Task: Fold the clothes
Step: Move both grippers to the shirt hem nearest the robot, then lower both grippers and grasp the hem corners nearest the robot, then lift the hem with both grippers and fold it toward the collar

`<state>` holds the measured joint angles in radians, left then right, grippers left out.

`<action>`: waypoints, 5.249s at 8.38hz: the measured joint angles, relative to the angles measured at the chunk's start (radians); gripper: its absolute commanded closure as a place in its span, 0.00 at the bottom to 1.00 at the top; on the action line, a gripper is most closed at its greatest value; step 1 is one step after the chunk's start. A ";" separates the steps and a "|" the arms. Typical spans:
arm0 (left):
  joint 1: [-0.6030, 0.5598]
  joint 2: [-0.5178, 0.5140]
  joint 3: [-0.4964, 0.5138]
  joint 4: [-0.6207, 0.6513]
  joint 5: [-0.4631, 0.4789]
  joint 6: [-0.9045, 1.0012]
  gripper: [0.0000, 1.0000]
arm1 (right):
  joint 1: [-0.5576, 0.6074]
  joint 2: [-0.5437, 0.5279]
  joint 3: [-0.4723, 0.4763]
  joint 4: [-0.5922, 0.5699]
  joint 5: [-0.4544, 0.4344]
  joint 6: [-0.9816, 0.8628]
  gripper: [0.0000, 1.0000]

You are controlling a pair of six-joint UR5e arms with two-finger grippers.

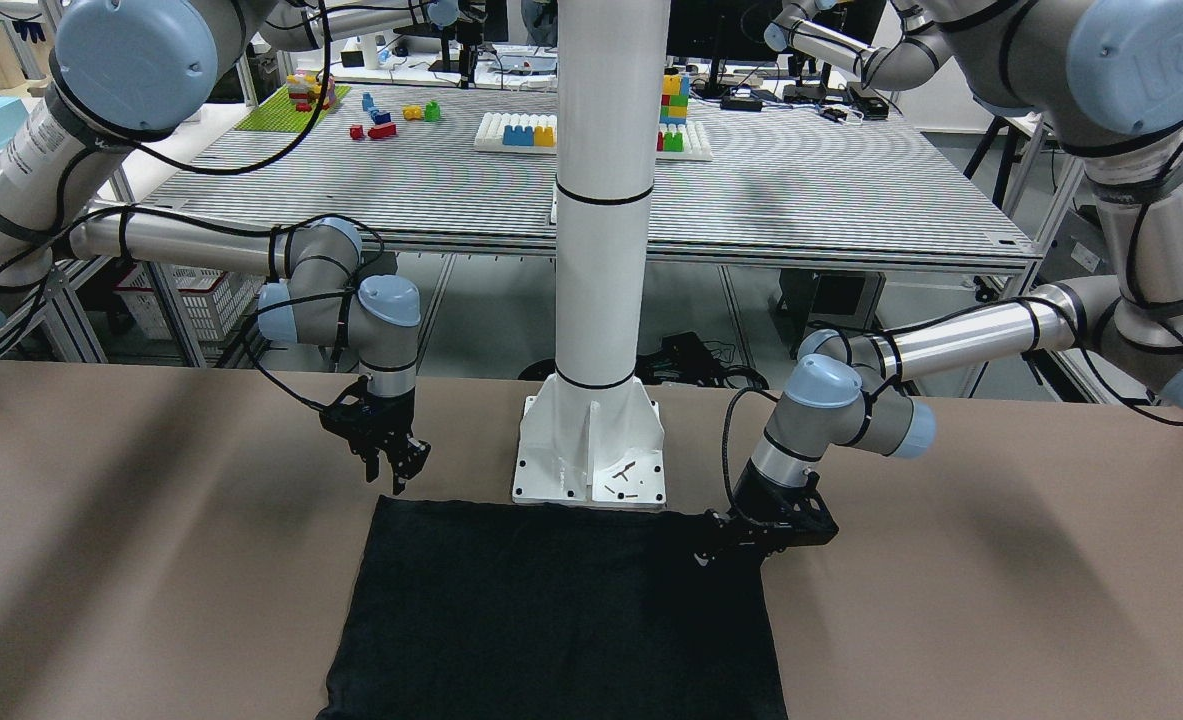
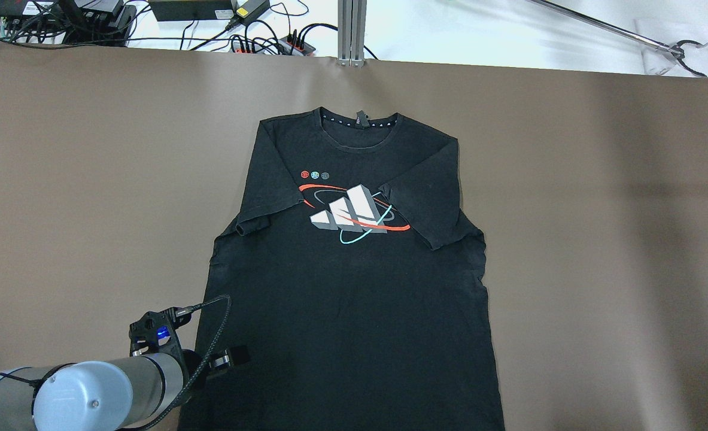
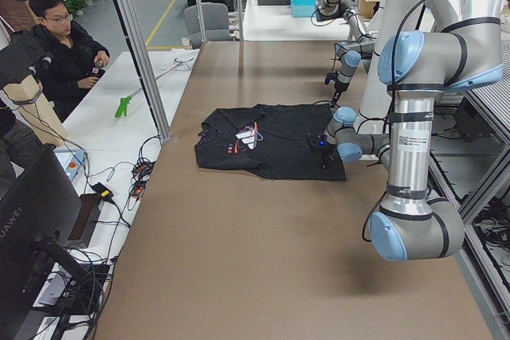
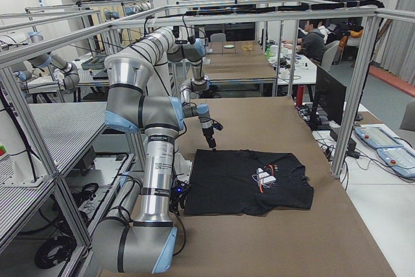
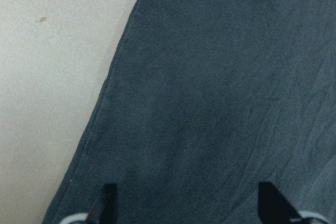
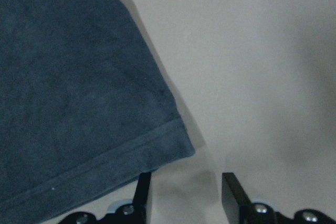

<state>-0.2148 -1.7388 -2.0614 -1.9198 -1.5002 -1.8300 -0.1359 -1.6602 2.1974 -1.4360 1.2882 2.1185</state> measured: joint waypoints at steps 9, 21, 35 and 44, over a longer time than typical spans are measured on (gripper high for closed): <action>0.015 -0.016 0.005 0.036 0.024 -0.002 0.06 | 0.053 -0.008 -0.001 0.011 0.006 -0.064 1.00; 0.277 0.154 -0.060 0.037 0.186 -0.190 0.38 | 0.051 -0.002 0.065 0.003 0.038 -0.064 1.00; 0.257 0.227 -0.121 0.042 0.180 -0.205 1.00 | 0.055 -0.005 0.083 0.001 0.037 -0.063 1.00; 0.072 0.104 -0.244 0.164 0.071 0.079 1.00 | 0.316 0.202 0.160 -0.286 0.286 -0.291 1.00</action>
<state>-0.1428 -1.6349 -2.3052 -1.7554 -1.4296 -1.7511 0.1799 -1.4578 2.3574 -1.7222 1.5744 1.8270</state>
